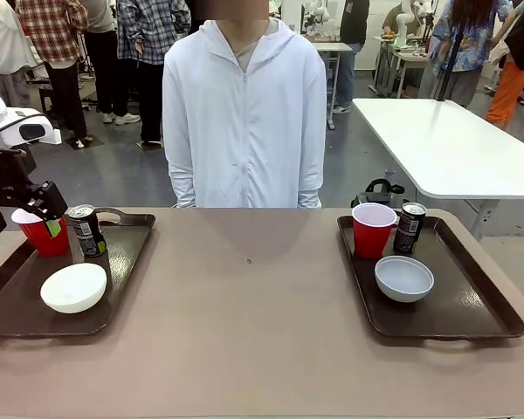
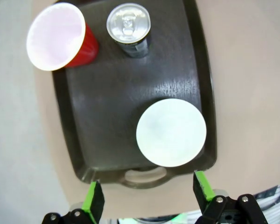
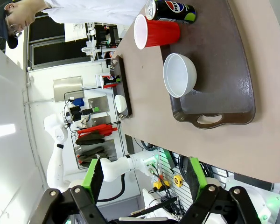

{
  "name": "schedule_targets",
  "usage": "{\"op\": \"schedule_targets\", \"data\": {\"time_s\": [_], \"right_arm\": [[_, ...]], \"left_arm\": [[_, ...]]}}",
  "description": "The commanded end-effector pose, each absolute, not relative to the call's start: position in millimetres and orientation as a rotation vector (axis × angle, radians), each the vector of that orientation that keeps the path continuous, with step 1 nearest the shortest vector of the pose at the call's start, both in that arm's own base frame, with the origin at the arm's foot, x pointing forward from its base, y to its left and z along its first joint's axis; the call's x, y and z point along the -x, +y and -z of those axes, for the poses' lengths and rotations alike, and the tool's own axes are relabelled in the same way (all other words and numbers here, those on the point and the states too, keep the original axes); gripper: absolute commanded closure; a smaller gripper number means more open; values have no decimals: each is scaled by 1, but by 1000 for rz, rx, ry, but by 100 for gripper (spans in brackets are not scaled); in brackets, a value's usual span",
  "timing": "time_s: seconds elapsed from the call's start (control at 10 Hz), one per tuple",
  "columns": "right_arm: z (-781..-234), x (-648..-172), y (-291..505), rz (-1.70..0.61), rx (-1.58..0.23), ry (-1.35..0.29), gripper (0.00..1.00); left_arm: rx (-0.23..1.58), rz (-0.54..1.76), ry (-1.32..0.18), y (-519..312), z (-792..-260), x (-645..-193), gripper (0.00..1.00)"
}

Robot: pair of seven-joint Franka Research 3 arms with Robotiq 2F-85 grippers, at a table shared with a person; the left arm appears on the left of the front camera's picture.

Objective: Prepare tableware on both trays.
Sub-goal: Pick up a Picnic Bowl from the table and place it on a Handle tray.

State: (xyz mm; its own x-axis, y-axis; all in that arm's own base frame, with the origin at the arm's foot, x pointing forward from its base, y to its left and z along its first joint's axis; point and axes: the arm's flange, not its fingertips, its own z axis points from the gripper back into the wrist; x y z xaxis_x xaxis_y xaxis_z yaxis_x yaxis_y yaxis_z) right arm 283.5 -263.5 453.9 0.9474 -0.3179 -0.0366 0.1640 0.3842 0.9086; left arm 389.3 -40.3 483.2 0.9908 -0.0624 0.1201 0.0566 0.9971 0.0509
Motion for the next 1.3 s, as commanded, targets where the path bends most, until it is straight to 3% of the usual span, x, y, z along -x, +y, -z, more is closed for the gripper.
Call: {"op": "schedule_targets", "data": {"time_s": [0.0, 0.3, 0.5, 0.9, 1.2], "right_arm": [[-454, -280, -262, 307, -1139, -147, 7], [-454, -280, -262, 307, -1139, -147, 7], [-454, -280, -262, 307, -1139, -147, 7], [-454, -280, -262, 307, -1139, -147, 7], [-454, -280, -262, 307, -1139, -147, 7]], "left_arm": [[-46, 61, -129, -40, -484, -390, 0], [-47, 60, -122, -40, -483, -389, 0], [177, -8, -104, -1, -519, -395, 0], [525, -109, -30, 93, -533, -358, 0], [797, -137, 15, 146, -507, -353, 0]]}}
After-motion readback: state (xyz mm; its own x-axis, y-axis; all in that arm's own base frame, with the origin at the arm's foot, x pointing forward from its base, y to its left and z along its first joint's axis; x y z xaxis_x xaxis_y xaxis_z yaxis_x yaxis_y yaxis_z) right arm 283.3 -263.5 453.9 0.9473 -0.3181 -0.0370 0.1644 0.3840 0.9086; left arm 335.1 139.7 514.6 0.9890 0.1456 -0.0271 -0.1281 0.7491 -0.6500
